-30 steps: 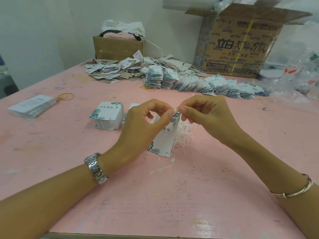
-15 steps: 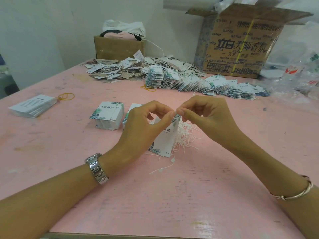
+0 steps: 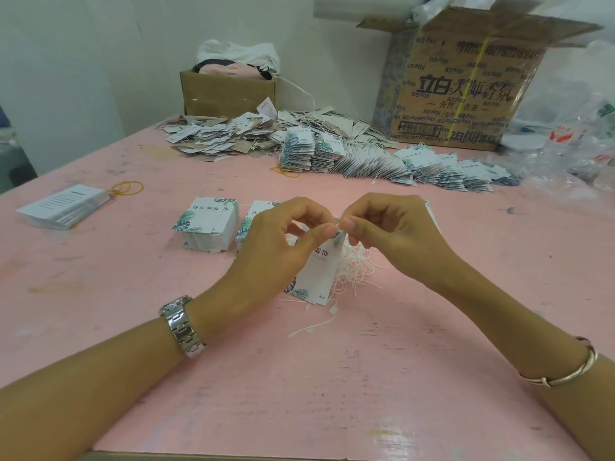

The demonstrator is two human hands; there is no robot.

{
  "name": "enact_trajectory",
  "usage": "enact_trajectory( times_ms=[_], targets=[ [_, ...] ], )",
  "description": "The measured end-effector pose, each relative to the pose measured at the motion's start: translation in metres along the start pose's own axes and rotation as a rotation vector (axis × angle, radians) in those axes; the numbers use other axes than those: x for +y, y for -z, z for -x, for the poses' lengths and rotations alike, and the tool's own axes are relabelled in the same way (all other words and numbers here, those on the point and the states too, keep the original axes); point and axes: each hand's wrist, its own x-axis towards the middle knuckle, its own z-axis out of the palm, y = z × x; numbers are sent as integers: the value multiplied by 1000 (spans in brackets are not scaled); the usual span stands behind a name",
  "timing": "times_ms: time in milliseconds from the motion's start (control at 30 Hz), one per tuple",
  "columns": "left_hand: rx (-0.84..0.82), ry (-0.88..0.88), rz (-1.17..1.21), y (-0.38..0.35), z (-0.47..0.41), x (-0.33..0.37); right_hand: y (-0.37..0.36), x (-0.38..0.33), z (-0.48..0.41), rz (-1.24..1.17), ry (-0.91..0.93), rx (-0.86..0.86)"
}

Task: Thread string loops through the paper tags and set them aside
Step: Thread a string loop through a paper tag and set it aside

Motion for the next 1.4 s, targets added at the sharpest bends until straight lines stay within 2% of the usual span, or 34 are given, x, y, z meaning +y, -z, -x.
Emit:
enact_trajectory(
  times_ms=[833,1000,1100,1233,1400],
  targets=[
    [62,14,-43,-2,2,2,-5,2,1,15,-7,18],
    [50,11,-57,-2,1,3,-3,1,1,116,23,54],
    [42,-30,-98,-2,-1,4,-2,-2,0,88,47,93],
    [157,-115,-187,0,-5,4,-7,1,-1,39,16,165],
    [253,-101,32,4,-6,6,-17,11,2,-28,-126,89]
  ],
)
